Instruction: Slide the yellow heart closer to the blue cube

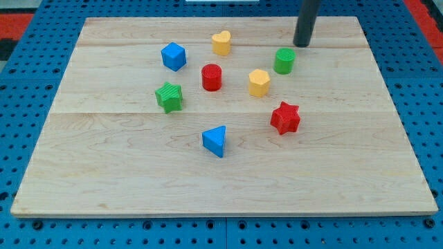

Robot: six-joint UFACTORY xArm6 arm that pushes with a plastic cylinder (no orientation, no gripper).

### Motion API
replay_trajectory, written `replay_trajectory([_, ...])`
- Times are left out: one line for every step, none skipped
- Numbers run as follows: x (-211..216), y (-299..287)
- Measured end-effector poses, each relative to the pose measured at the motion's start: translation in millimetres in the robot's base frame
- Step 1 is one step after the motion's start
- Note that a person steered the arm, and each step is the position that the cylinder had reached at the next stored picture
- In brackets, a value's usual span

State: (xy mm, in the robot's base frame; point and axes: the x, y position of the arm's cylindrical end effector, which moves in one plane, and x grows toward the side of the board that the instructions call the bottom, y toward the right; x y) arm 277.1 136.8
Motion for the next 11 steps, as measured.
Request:
replay_trajectory([0, -16])
replay_trajectory([0, -25])
replay_trajectory([0, -39])
replay_trajectory([0, -58])
replay_trajectory([0, -79])
replay_trajectory([0, -101])
replay_trajectory([0, -108])
replay_trajectory([-1, -108])
replay_trajectory([-4, -108])
replay_trajectory([-17, -114])
replay_trajectory([-27, -131])
